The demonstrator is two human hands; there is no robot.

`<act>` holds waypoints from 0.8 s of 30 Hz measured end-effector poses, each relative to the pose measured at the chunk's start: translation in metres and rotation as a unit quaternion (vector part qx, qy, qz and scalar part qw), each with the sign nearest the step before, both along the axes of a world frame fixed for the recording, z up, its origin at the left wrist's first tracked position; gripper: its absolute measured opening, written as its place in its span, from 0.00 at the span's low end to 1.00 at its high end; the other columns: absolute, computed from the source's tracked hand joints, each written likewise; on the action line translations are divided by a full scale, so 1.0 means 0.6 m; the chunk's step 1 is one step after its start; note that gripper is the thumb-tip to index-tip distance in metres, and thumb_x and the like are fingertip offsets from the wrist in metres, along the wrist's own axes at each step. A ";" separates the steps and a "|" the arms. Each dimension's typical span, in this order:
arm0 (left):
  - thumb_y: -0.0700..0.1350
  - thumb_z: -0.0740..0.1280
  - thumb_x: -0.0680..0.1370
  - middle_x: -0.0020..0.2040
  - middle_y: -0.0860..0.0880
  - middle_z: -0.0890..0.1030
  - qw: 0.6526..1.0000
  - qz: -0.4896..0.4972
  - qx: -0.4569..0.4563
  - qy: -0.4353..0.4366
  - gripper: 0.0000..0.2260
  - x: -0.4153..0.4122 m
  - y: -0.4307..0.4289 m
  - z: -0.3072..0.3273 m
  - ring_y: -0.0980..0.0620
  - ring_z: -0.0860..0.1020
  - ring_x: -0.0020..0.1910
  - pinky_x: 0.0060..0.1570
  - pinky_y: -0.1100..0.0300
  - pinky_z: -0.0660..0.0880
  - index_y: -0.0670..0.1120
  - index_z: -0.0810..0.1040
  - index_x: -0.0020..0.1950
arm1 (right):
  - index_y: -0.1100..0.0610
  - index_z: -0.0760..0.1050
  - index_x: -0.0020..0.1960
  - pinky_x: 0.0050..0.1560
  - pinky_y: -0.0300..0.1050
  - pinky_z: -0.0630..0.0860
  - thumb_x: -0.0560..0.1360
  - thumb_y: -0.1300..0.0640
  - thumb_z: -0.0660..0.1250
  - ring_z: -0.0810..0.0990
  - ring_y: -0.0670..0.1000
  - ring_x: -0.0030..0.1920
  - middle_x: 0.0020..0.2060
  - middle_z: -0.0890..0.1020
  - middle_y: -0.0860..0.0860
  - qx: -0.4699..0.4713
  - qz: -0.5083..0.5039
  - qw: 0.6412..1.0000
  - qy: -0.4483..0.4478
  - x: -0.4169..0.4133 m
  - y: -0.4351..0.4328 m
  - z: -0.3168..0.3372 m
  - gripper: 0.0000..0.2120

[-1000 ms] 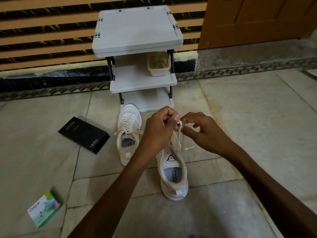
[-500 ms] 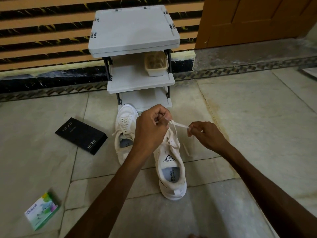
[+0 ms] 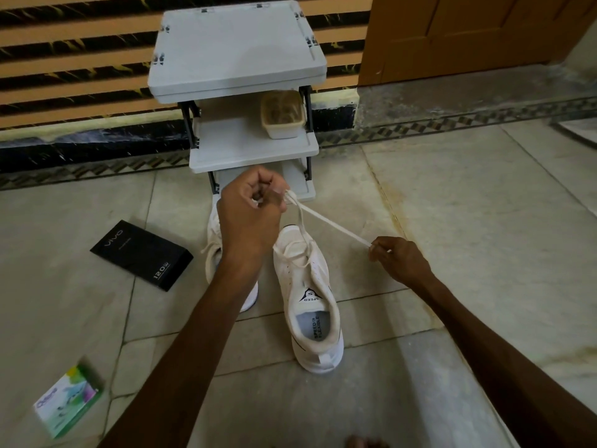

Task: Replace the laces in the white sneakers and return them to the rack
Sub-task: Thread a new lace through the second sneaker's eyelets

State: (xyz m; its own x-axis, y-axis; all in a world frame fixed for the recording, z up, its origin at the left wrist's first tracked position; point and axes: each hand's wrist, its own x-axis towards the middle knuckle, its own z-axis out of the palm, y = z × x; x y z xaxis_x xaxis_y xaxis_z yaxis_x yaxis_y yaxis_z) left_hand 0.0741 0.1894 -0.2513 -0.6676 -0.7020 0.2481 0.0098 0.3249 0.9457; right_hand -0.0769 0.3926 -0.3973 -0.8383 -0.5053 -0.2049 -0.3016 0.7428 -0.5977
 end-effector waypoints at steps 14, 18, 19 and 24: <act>0.36 0.64 0.78 0.34 0.51 0.78 0.998 0.021 -0.002 0.058 0.09 -0.011 0.012 -0.001 0.56 0.76 0.32 0.38 0.64 0.74 0.47 0.76 0.41 | 0.50 0.82 0.51 0.45 0.49 0.79 0.78 0.49 0.62 0.81 0.56 0.45 0.47 0.82 0.53 0.087 -0.113 0.988 -0.052 -0.022 0.025 -0.036 0.10; 0.36 0.64 0.78 0.34 0.49 0.78 0.998 0.023 0.033 0.057 0.06 -0.014 0.015 -0.004 0.55 0.76 0.33 0.39 0.63 0.74 0.42 0.77 0.42 | 0.54 0.84 0.49 0.46 0.50 0.81 0.77 0.53 0.67 0.82 0.55 0.43 0.44 0.84 0.54 0.064 -0.134 0.987 -0.062 -0.018 0.030 -0.045 0.08; 0.36 0.64 0.78 0.34 0.48 0.78 0.997 0.025 0.036 0.057 0.05 -0.014 0.016 -0.004 0.56 0.76 0.33 0.39 0.63 0.74 0.41 0.77 0.43 | 0.54 0.84 0.48 0.45 0.49 0.81 0.77 0.52 0.67 0.82 0.54 0.41 0.43 0.84 0.53 0.076 -0.144 0.985 -0.051 -0.018 0.031 -0.045 0.09; 0.36 0.64 0.78 0.35 0.50 0.79 0.997 0.037 0.018 0.064 0.05 -0.011 0.017 0.002 0.57 0.76 0.33 0.38 0.66 0.74 0.40 0.77 0.43 | 0.52 0.84 0.47 0.41 0.44 0.79 0.75 0.45 0.68 0.81 0.51 0.37 0.39 0.82 0.49 0.119 -0.180 0.976 -0.018 -0.016 0.037 -0.044 0.12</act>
